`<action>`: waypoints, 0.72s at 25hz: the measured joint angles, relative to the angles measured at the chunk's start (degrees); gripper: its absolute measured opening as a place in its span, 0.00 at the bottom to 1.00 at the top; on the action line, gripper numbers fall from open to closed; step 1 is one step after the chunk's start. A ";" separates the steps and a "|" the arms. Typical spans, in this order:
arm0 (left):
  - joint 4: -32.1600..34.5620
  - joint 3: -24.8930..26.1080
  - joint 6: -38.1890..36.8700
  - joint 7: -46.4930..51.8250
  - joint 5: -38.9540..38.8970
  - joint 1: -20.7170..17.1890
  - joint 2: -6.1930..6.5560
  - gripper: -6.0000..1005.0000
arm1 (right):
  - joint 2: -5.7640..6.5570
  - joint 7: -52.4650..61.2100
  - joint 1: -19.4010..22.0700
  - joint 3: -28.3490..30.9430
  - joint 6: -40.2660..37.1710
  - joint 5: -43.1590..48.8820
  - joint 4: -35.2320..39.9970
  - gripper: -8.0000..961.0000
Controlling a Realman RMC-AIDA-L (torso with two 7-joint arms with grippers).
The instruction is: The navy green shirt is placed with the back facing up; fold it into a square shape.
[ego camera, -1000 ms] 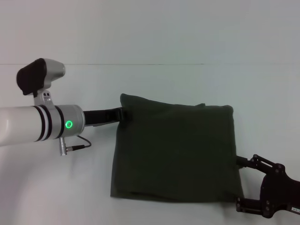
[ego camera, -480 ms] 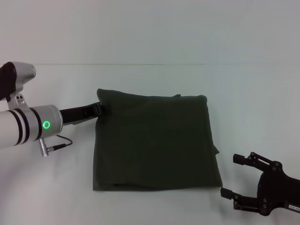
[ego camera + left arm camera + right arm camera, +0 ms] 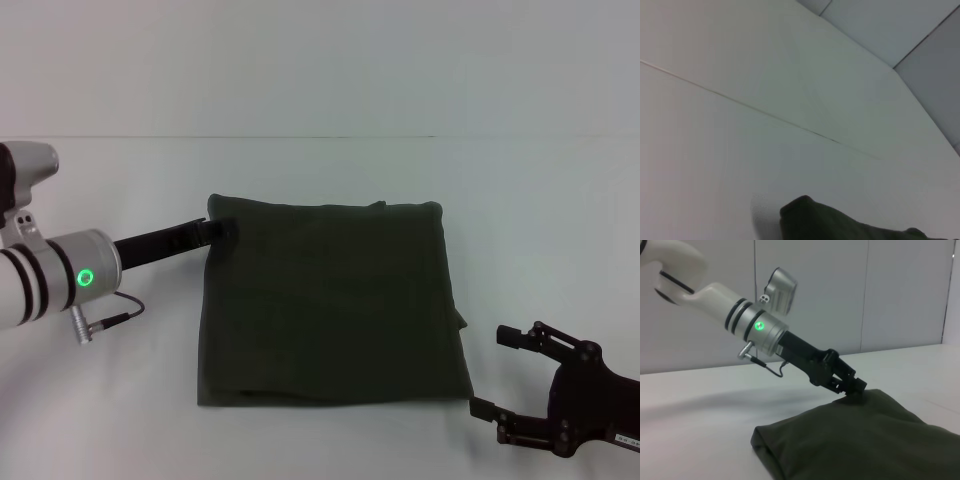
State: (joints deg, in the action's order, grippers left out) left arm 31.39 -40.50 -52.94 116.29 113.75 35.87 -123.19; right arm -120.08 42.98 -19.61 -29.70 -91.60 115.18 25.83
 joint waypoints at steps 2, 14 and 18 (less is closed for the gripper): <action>0.58 0.06 -1.96 -1.04 0.01 -0.65 0.25 0.19 | -0.04 0.00 0.01 0.00 -0.15 -0.71 -0.20 0.96; 15.34 3.07 -41.23 -31.12 -7.15 -12.14 0.54 0.63 | -0.02 0.53 -1.75 -0.32 -0.32 -4.37 -2.38 0.96; 16.27 5.74 -49.33 -40.83 -7.45 -16.66 -0.35 0.90 | -0.09 0.57 -2.60 -1.46 -0.37 -3.70 -3.58 0.96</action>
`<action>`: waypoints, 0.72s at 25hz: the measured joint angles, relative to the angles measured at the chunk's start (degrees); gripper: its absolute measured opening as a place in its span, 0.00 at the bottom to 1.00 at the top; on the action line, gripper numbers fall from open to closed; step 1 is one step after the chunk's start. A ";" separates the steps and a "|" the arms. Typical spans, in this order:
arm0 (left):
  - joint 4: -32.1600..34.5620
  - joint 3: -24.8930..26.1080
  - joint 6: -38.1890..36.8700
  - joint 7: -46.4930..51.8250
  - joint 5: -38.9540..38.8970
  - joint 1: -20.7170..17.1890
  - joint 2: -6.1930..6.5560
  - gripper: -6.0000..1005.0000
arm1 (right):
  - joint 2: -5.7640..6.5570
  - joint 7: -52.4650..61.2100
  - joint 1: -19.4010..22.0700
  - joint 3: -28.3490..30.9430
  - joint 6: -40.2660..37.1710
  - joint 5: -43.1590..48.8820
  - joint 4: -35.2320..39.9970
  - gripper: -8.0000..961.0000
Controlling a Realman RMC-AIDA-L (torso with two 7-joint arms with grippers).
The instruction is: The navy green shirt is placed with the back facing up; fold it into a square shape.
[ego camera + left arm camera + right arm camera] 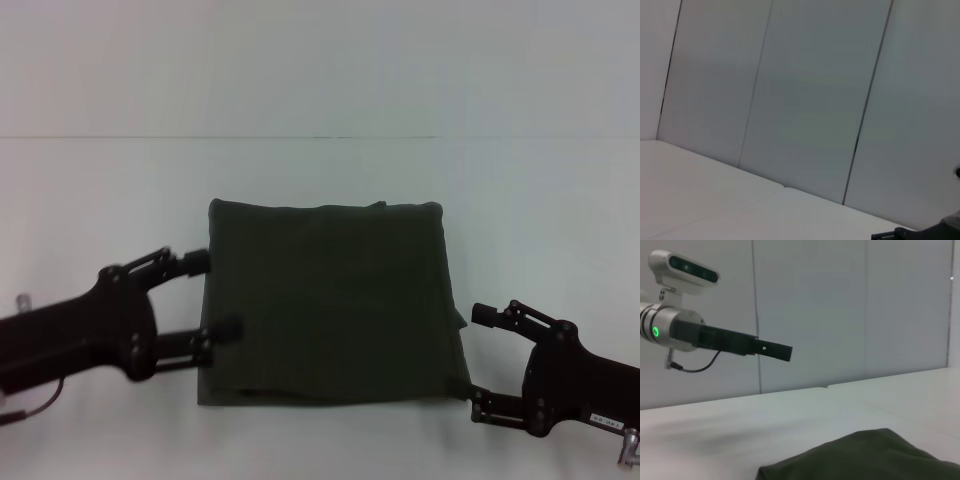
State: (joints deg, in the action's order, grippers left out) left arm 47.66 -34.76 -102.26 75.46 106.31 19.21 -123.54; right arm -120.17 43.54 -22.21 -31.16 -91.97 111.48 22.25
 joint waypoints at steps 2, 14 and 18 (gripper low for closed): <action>-0.69 0.28 -1.41 -5.02 0.21 -2.51 -0.32 0.91 | -0.02 -0.38 -0.06 -0.56 -0.01 0.04 -0.55 0.96; -12.56 0.43 6.69 -16.15 3.41 -8.37 0.02 0.93 | 0.08 -4.18 2.83 -0.12 4.90 -0.21 -4.21 0.96; -13.61 0.42 7.02 -16.09 3.42 -7.67 0.16 0.93 | 0.12 -4.41 3.65 0.21 5.25 -0.36 -4.33 0.96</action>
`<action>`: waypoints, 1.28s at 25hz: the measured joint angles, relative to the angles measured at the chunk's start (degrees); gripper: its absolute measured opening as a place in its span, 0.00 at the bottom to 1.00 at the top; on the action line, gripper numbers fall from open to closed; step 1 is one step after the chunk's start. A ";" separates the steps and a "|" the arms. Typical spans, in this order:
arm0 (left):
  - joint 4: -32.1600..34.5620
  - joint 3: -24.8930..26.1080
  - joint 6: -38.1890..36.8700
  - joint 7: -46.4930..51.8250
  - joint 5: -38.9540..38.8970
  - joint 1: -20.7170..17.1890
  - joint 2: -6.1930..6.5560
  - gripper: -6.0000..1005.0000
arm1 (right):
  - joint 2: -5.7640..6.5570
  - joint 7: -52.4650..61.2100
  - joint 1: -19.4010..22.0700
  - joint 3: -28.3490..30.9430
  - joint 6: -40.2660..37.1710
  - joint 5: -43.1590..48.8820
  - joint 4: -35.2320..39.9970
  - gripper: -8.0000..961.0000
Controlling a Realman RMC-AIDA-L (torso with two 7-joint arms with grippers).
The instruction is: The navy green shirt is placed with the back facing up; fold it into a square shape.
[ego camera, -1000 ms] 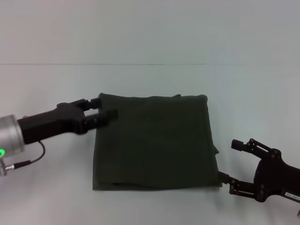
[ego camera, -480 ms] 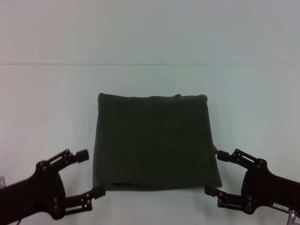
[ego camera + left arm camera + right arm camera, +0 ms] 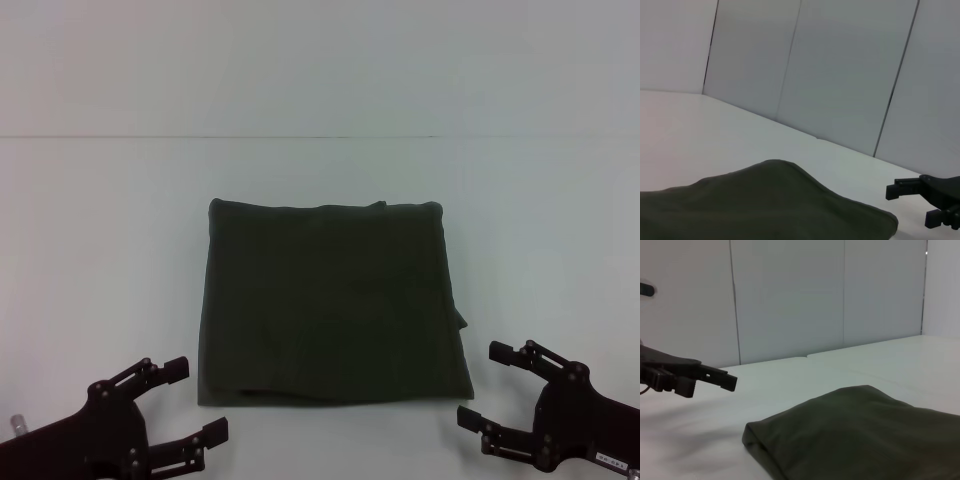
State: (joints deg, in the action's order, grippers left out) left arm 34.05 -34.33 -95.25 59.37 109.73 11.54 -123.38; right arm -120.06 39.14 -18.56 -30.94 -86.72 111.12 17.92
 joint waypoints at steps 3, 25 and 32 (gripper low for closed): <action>-0.07 0.02 0.00 0.37 0.02 0.51 0.00 0.93 | 0.00 -0.25 0.22 0.73 -0.12 -0.02 -0.06 0.96; -0.18 0.32 -0.04 0.40 0.02 1.08 -0.01 0.93 | 0.00 -0.38 -0.22 1.24 -0.67 -0.12 -0.09 0.96; 0.24 0.32 -0.17 0.94 0.08 1.19 0.15 0.93 | 0.00 -0.38 -0.26 1.24 -0.91 -0.69 -0.01 0.96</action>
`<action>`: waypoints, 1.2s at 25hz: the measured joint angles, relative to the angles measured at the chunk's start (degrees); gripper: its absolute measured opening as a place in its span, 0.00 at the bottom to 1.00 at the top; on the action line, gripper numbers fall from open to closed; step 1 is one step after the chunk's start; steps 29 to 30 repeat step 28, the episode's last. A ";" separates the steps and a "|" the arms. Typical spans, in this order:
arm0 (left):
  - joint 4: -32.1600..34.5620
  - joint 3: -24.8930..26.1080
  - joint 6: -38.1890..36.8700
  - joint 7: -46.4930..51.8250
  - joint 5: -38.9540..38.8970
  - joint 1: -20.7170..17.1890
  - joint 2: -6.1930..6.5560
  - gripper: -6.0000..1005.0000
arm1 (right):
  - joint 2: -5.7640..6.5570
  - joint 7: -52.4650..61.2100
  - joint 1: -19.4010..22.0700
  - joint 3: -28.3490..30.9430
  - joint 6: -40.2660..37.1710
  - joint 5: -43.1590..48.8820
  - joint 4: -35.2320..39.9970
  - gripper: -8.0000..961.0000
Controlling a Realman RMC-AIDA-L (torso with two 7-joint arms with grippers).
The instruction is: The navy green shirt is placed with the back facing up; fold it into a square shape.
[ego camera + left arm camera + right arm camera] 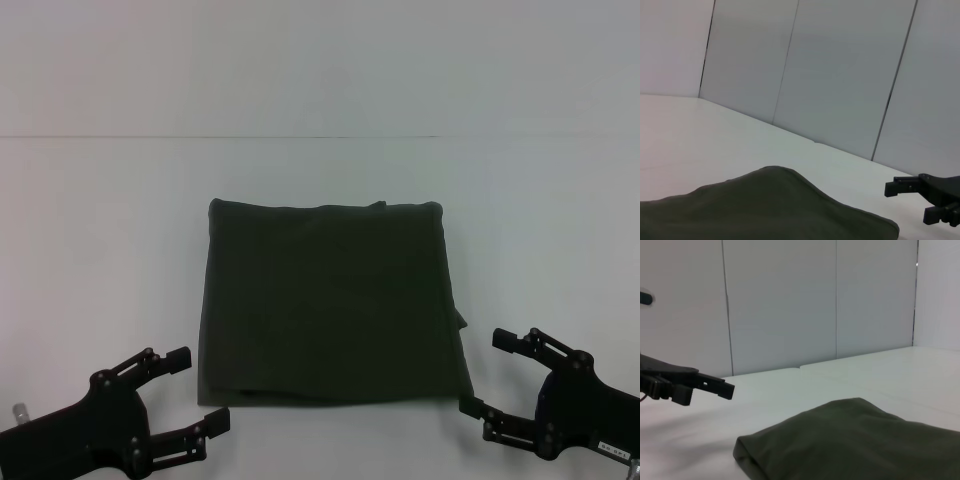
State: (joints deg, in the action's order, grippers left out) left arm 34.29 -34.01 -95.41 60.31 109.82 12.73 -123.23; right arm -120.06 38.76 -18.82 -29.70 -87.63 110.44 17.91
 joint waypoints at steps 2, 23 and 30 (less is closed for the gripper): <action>0.04 0.00 -0.01 0.01 0.00 0.01 0.01 0.93 | 0.00 0.00 0.05 0.00 -0.32 -0.13 0.11 0.96; 0.08 -0.01 -0.21 0.07 -0.28 0.10 0.02 0.93 | 0.00 0.04 -0.08 0.00 -0.47 -0.13 0.10 0.96; 0.07 0.00 -0.40 0.07 -0.31 0.10 0.02 0.93 | 0.00 0.04 -0.07 0.00 -0.52 -0.13 0.00 0.96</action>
